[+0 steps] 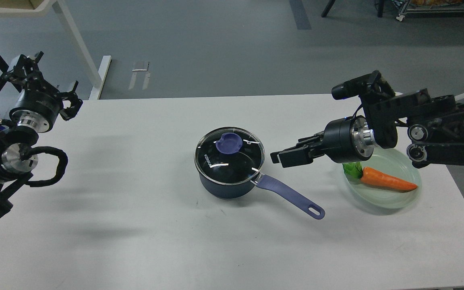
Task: Open pot lid
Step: 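Grasp the purple saucepan handle with the right gripper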
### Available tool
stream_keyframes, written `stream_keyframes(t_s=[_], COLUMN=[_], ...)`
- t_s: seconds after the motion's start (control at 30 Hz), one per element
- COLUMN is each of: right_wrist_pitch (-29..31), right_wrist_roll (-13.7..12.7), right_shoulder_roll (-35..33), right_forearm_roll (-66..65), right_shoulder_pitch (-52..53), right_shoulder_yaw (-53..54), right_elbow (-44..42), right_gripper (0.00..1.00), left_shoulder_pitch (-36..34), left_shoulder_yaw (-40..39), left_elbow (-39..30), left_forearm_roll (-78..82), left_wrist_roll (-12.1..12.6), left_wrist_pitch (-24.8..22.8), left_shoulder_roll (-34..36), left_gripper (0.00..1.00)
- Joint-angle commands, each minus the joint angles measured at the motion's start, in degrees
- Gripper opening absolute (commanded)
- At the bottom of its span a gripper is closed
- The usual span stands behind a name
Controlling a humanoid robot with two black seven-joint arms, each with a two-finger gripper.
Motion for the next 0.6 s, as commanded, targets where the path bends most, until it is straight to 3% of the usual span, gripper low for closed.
stream_keyframes(t_s=[0.0,0.27,0.57], right_wrist_pitch=[-0.3,-0.4,-0.4], right_wrist_roll=[-0.6,-0.6,-0.6], right_shoulder_roll=[4.6,8.9,9.2], right_forearm_roll=[-1.5,-5.8,-6.4], right_shoulder_pitch=[0.1,-0.7,-1.8], right_shoulder_yaw=[-4.3,-8.8,-9.1], right_elbow=[0.4,0.2,0.0], right_gripper=[0.95,0.71,0.55], left_shoulder_pitch=[-0.1,-0.3,-0.5], left_shoulder_yaw=[0.2,0.3,0.5], left_elbow=[0.0,0.1,0.0], left_forearm_roll=[0.0,0.0,0.1], left_wrist_roll=[0.1,0.1,0.3], left_wrist_pitch=[-0.5,-2.0,-2.0], left_shoulder_roll=[0.1,0.8,0.8], left_gripper=[0.99,0.99,0.99])
